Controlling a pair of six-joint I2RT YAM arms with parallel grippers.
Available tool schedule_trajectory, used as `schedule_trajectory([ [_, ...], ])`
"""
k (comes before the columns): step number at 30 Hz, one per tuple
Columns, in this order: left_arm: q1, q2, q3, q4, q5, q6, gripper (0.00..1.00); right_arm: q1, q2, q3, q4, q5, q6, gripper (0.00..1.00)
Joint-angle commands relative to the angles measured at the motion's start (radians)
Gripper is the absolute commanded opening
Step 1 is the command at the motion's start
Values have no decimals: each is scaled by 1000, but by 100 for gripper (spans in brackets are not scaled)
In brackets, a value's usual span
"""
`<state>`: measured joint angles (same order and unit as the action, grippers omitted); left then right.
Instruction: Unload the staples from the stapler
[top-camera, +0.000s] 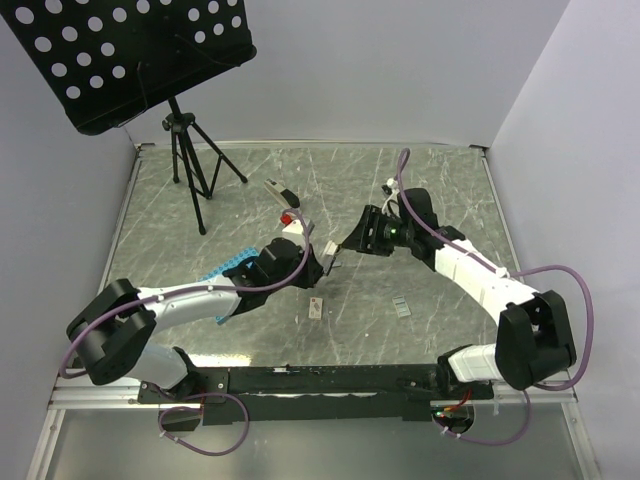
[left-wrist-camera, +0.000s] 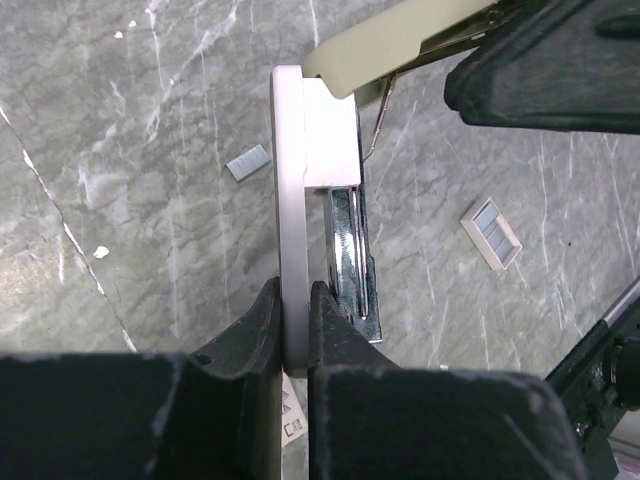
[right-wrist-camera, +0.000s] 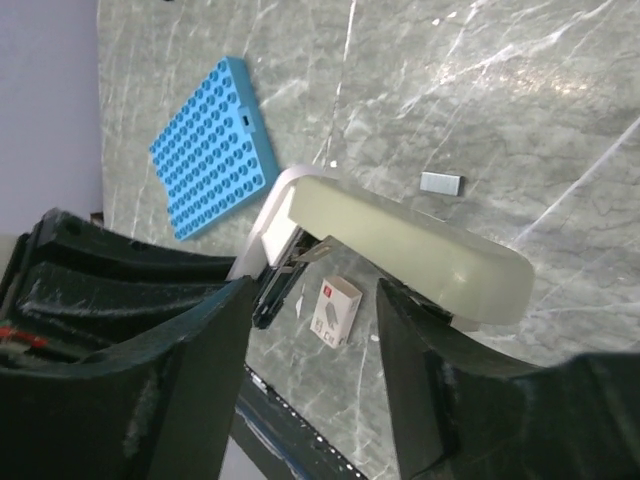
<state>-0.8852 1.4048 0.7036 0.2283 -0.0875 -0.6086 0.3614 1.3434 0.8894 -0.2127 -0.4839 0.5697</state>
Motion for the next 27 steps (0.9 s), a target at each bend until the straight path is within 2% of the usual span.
schedule_trajectory([
  [1, -5, -13, 71, 117, 100, -28, 1, -7, -76, 13, -2, 65, -18, 66],
  [2, -4, -10, 76, 114, 91, -49, 1, -7, -85, 2, -4, 71, 30, 70],
  [6, -4, 0, 86, 131, 91, -85, 1, 10, -131, -82, 65, 56, 130, 70],
  [12, -4, 7, 88, 128, 57, -115, 1, 102, -81, -49, 42, 163, 196, 70],
  [18, -3, -32, 59, 155, 20, -172, 1, 180, -43, -11, 46, 246, 257, 66],
  [24, -4, -84, 13, 193, -3, -198, 1, 220, -40, -3, 61, 278, 308, 53],
  [27, -3, -109, -16, 226, -8, -204, 1, 226, -39, 0, 53, 298, 318, 52],
])
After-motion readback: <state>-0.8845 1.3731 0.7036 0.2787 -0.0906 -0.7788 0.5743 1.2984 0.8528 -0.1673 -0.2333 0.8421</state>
